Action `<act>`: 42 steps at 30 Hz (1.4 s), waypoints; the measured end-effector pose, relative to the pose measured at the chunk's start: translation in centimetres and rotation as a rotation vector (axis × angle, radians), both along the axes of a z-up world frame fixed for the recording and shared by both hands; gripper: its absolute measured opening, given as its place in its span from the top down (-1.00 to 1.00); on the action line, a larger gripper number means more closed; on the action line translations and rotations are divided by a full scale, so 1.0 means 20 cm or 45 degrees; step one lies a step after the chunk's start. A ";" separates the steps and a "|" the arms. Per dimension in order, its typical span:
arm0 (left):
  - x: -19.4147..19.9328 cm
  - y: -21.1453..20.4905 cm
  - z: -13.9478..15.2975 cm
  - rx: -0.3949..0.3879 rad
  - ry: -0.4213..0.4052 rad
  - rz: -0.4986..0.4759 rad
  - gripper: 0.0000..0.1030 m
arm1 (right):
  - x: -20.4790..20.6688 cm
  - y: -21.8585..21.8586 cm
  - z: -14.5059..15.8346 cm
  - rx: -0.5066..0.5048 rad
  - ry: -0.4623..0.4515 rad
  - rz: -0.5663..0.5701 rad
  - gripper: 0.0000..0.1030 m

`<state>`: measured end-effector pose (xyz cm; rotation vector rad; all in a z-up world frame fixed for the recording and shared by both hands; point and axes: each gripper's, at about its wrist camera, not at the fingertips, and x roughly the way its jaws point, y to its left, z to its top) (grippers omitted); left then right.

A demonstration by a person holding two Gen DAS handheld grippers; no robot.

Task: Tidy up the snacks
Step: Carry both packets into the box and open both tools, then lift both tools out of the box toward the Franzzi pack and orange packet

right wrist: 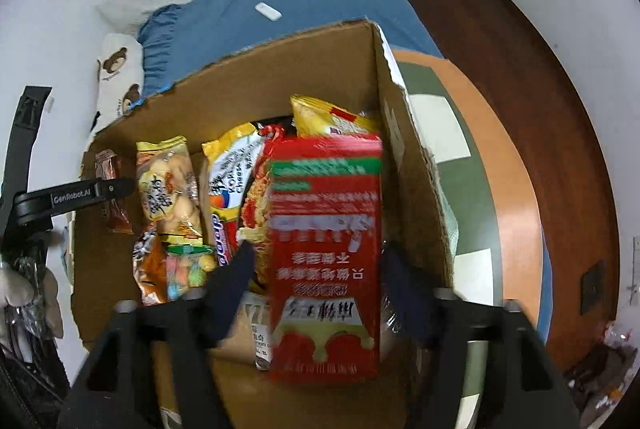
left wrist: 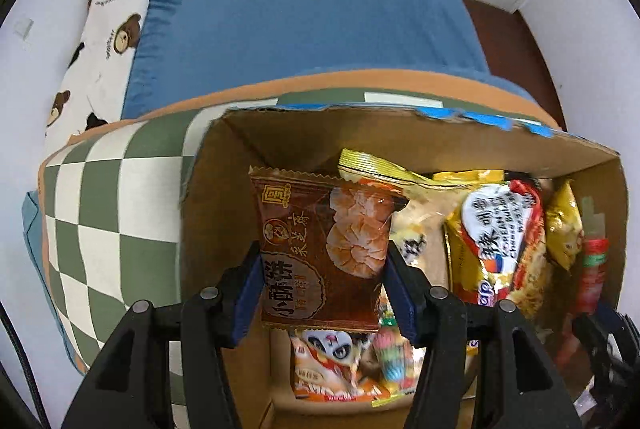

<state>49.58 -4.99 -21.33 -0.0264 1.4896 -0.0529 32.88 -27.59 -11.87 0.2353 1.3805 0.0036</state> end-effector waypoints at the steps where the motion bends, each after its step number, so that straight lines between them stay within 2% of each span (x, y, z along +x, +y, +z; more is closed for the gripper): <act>1: 0.01 0.01 -0.01 -0.004 0.010 0.008 -0.13 | 0.00 0.00 0.00 0.001 0.007 0.002 -0.60; 2: 0.01 0.01 -0.01 -0.016 0.014 0.021 -0.24 | 0.00 0.01 0.00 -0.005 0.011 0.002 -0.64; 3: 0.02 0.02 -0.01 -0.027 0.026 0.034 -0.49 | 0.00 0.02 0.00 -0.003 0.010 0.006 -0.70; 4: 0.02 0.02 -0.01 -0.035 0.021 0.028 -0.64 | 0.00 0.03 0.01 -0.005 0.012 0.010 -0.76; 6: 0.00 0.01 0.00 -0.043 0.014 0.015 -0.79 | -0.01 0.04 0.02 -0.013 0.016 0.015 -0.83; 11: -0.09 -0.02 0.07 -0.068 -0.017 -0.007 -0.79 | -0.03 0.08 0.03 -0.070 0.002 0.047 -0.86; 19: -0.38 -0.06 0.20 -0.064 -0.119 -0.030 -0.79 | -0.13 0.13 0.09 -0.104 -0.032 0.083 -0.86; 26: -0.64 -0.06 0.37 -0.039 -0.281 0.007 -0.79 | -0.27 0.15 0.18 -0.138 -0.094 0.095 -0.92; 34: -0.88 -0.07 0.57 -0.047 -0.432 0.004 -0.79 | -0.47 0.18 0.38 -0.203 -0.234 0.135 -0.93; 42: -1.12 -0.10 0.76 -0.044 -0.580 -0.022 -0.79 | -0.70 0.17 0.63 -0.247 -0.398 0.135 -0.93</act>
